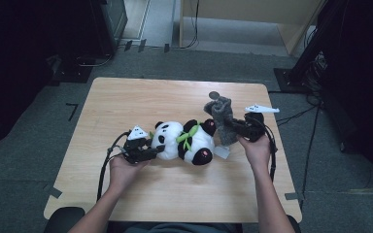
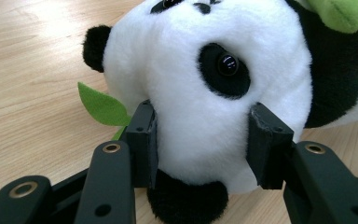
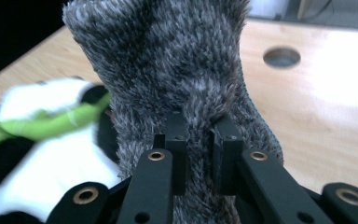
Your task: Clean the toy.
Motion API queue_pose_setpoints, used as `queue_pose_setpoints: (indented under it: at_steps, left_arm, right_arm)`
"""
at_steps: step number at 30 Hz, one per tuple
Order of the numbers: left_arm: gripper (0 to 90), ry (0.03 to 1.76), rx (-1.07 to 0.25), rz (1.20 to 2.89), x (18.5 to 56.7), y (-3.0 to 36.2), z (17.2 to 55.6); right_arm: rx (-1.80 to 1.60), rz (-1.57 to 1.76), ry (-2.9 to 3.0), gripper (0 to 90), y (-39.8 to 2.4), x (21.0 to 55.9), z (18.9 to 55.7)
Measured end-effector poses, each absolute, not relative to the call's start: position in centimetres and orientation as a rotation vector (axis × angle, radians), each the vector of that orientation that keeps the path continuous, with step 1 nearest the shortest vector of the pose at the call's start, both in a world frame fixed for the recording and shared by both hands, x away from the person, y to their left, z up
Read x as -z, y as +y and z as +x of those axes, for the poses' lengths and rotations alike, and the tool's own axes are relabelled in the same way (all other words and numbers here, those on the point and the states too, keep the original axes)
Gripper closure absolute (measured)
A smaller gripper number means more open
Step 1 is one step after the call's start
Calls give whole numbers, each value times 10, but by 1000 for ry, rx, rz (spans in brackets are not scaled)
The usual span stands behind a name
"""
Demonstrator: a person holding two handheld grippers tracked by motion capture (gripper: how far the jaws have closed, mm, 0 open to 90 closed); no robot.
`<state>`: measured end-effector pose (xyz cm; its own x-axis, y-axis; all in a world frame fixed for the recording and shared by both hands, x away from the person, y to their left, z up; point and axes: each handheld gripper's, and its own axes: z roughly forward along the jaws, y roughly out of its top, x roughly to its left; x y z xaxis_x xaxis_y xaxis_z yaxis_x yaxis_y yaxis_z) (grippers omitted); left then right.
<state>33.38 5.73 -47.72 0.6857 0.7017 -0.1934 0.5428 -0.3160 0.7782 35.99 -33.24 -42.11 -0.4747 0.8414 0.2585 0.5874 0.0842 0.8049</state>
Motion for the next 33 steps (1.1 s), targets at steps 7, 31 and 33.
queue_pose_setpoints:
  at_steps: [7, 31, 33]
  left_arm:
    - [517, 956, -229, 2002, 478, 57, 333]
    - [533, 972, -225, 1990, 475, 56, 338]
    - [541, 973, -231, 1991, 475, 56, 340]
  right_arm:
    - [-1385, 1323, 2130, 809, -309, 402, 354]
    - [-1253, 1425, 2162, 811, -318, 438, 362]
    - [-1243, 1459, 2156, 812, -323, 440, 361]
